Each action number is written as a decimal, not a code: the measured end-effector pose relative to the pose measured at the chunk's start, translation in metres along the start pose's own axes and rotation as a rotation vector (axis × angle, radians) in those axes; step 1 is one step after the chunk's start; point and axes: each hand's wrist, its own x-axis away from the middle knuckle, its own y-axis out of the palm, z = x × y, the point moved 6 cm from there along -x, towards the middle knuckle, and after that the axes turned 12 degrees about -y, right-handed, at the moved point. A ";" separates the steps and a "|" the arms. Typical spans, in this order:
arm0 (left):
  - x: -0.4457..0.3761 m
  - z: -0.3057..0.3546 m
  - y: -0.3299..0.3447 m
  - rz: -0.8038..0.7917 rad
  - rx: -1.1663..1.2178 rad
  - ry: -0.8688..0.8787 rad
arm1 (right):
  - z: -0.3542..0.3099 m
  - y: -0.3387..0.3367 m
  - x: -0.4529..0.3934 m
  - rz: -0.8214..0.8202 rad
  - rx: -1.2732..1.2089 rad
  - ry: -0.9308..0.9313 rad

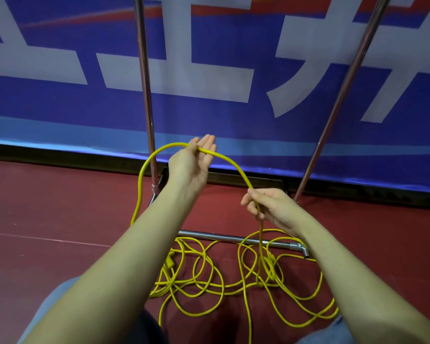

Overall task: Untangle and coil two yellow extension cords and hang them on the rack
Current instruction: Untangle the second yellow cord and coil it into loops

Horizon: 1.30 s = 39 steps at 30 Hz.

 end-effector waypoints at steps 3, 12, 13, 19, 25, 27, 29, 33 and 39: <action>0.006 -0.016 0.008 -0.061 -0.124 -0.034 | -0.005 0.004 -0.001 0.027 -0.030 -0.004; 0.018 -0.029 0.023 -0.259 -0.375 0.122 | -0.026 0.014 0.001 -0.003 -0.145 -0.031; 0.017 -0.027 0.022 -0.239 -0.329 0.120 | -0.027 0.017 0.002 -0.030 -0.170 -0.032; 0.016 0.005 0.025 -0.178 -0.024 0.091 | -0.005 0.015 0.001 -0.107 -0.034 0.005; 0.011 0.008 0.015 -0.124 -0.068 0.093 | -0.006 0.010 -0.001 -0.034 0.024 -0.030; 0.012 -0.007 0.016 -0.153 -0.255 0.054 | -0.015 0.012 -0.001 -0.004 -0.044 -0.063; 0.012 -0.021 0.016 -0.200 -0.359 0.010 | -0.027 0.010 -0.002 0.040 -0.136 -0.098; 0.015 -0.028 0.016 -0.230 -0.353 0.014 | -0.041 0.013 -0.001 0.013 -0.205 -0.114; 0.011 0.002 0.018 -0.180 -0.155 0.093 | -0.014 0.012 0.000 -0.099 -0.080 0.027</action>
